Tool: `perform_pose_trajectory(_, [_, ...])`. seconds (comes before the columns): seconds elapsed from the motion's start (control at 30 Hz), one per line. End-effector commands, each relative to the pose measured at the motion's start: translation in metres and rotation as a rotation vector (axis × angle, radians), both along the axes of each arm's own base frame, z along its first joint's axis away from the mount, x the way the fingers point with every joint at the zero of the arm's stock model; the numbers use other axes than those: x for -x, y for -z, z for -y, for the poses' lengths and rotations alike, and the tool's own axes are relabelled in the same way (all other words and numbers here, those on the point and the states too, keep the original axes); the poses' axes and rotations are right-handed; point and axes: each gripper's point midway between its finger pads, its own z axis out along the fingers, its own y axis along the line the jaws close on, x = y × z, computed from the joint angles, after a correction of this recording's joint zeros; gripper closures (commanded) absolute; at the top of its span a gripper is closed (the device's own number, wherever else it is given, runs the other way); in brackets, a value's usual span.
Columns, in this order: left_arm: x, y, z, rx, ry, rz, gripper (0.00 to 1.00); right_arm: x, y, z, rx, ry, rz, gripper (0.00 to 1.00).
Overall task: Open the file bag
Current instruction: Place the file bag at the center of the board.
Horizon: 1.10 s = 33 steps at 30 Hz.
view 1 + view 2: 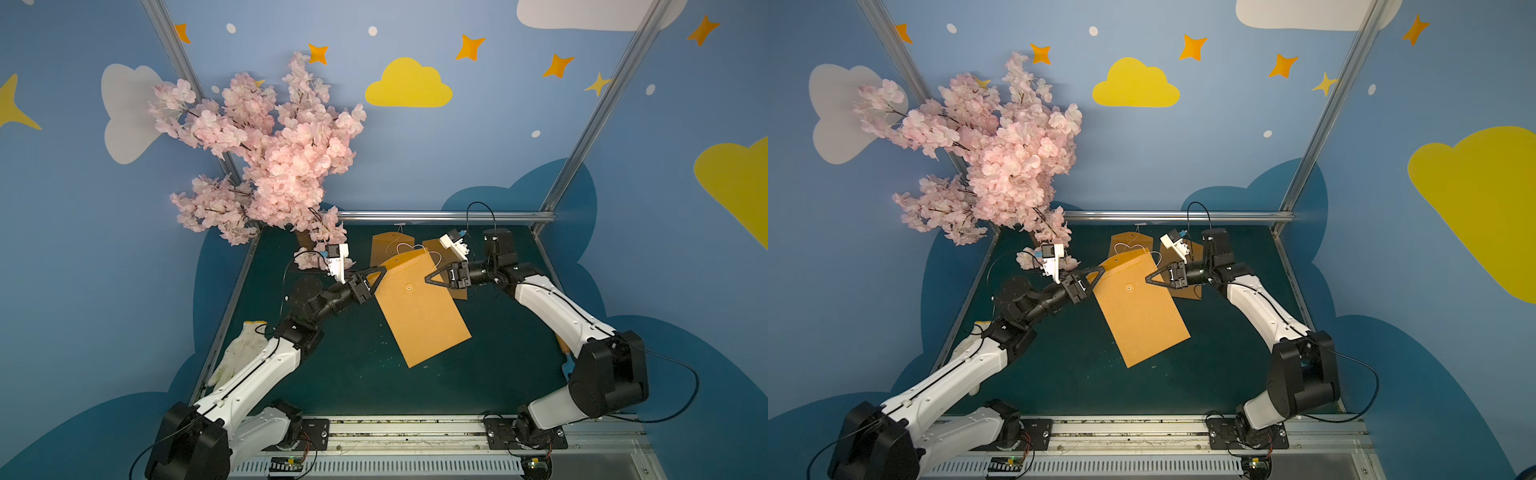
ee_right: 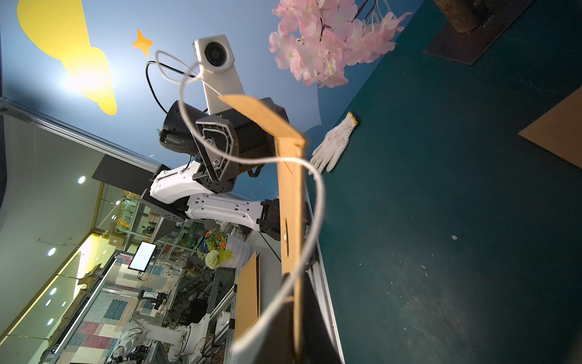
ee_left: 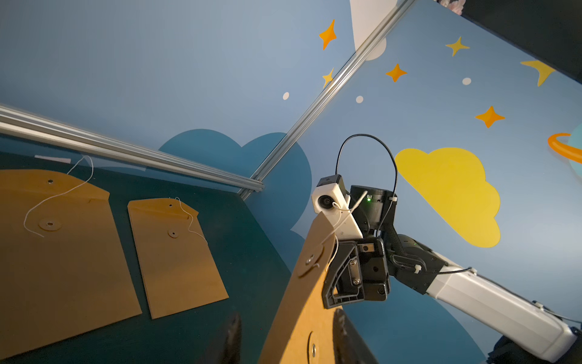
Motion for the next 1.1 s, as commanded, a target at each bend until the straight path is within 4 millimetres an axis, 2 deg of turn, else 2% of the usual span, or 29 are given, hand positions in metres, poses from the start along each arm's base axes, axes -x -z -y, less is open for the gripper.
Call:
perform_pose_trajectory(0.0, [0.0,-0.017,-0.016,-0.028,-0.055,0.043,0.47,-0.003,0.002,0.004,0.014,0.035,-0.002,1.0])
perform_pose_trajectory(0.13, [0.003,-0.021,-0.036,-0.048,-0.104,0.048,0.43,-0.01,0.016,0.005,0.045,0.07,-0.03,1.0])
perform_pose_trajectory(0.27, [0.014,-0.026,-0.051,-0.106,-0.161,0.064,0.38,-0.02,0.029,0.004,0.072,0.102,-0.059,1.0])
perform_pose_trajectory(0.33, [0.02,-0.026,-0.059,-0.123,-0.192,0.071,0.27,-0.025,0.034,0.003,0.079,0.119,-0.074,1.0])
perform_pose_trajectory(0.4, [0.026,-0.025,-0.065,-0.131,-0.213,0.073,0.26,-0.031,0.043,-0.001,0.09,0.14,-0.093,1.0])
perform_pose_trajectory(0.47, [0.031,-0.022,-0.07,-0.134,-0.231,0.067,0.17,-0.036,0.051,-0.005,0.108,0.172,-0.112,1.0])
perform_pose_trajectory(0.63, [0.039,-0.014,-0.079,-0.129,-0.272,0.051,0.15,-0.05,0.082,-0.02,0.164,0.289,-0.171,1.0])
perform_pose_trajectory(1.07, [0.055,-0.011,-0.089,-0.117,-0.295,0.042,0.14,-0.052,0.162,-0.064,0.22,0.457,-0.33,1.0])
